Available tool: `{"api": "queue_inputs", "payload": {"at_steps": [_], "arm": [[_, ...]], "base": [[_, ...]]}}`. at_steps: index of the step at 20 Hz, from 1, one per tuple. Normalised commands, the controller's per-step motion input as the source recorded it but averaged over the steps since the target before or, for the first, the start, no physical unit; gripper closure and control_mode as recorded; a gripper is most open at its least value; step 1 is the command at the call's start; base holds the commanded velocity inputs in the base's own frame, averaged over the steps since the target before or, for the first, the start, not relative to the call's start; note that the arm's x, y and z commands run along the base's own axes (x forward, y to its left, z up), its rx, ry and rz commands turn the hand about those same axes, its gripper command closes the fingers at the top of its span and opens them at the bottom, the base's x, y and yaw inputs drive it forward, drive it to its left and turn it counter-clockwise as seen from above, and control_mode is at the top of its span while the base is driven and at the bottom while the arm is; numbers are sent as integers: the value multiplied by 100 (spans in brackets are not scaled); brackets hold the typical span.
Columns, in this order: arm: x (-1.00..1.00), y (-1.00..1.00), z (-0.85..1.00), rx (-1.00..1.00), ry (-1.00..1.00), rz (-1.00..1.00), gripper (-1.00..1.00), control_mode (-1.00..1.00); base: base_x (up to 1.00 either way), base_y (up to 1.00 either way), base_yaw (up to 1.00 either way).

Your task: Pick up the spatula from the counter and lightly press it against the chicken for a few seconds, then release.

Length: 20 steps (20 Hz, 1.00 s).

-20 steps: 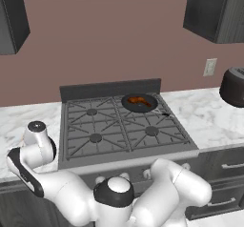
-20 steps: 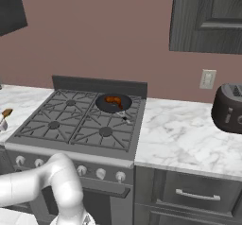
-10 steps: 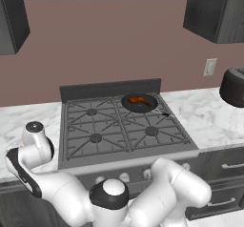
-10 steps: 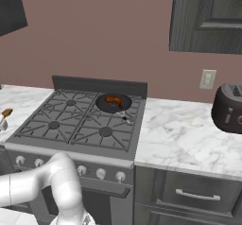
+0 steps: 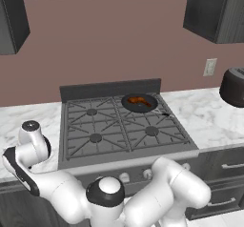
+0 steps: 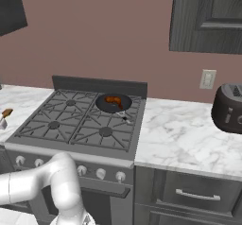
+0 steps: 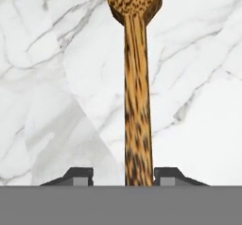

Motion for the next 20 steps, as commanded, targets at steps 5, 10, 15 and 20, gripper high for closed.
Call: {"api": "queue_inputs", "payload": {"at_steps": [5,10,15,20], "arm": [[0,-5,-30,0,0,0,100,-100],[0,-1,-27,0,1,0,100,-100],[-12,-12,6,0,-3,0,100,-100],[-24,-39,45,1,-9,0,100,-100]], "base": [[0,0,0],[0,0,0],[0,0,0],[0,0,0]]}}
